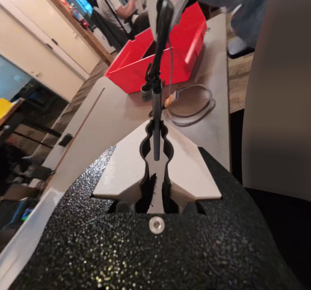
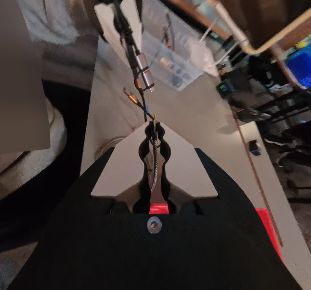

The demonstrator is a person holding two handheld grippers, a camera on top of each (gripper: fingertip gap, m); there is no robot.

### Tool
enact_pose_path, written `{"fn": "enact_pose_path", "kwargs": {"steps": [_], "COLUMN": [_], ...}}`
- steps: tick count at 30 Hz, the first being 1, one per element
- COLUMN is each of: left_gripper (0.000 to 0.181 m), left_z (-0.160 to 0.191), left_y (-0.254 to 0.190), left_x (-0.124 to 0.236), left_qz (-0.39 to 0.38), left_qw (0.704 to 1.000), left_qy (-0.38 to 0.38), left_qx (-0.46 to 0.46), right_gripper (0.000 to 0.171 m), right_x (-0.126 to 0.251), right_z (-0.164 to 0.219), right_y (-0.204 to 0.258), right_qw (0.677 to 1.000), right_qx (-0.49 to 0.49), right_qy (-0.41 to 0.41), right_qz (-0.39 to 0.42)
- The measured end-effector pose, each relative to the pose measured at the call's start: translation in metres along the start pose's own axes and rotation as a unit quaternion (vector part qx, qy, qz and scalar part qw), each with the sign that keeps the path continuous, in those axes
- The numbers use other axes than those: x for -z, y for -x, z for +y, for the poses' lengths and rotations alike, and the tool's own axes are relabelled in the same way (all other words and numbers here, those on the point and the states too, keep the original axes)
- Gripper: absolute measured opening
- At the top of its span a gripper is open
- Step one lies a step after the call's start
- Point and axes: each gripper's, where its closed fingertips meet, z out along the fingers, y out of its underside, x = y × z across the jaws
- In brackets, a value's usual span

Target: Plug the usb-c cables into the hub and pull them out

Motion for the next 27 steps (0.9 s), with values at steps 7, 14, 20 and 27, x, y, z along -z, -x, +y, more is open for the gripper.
{"fn": "enact_pose_path", "kwargs": {"steps": [7,14,20,27], "left_gripper": [0.007,0.007,0.007,0.007], "left_z": [0.01,0.034,0.039,0.044], "left_y": [0.028,0.055,0.041,0.038], "left_x": [-0.017,-0.02,-0.03,-0.032], "left_qz": [-0.093,-0.184,-0.155,-0.139], "left_qw": [0.995,0.976,0.98,0.982], "left_qy": [0.039,0.052,0.046,0.038], "left_qx": [0.019,0.104,0.115,0.121], "right_gripper": [0.003,0.003,0.003,0.003], "right_x": [0.044,0.111,0.161,0.166], "right_z": [-0.036,-0.117,-0.14,-0.044], "right_y": [-0.058,-0.105,-0.152,-0.175], "right_qw": [0.98,0.947,0.942,0.938], "right_qx": [-0.041,-0.024,0.029,-0.007], "right_qy": [-0.116,-0.208,-0.14,-0.028], "right_qz": [0.16,0.242,0.303,0.347]}}
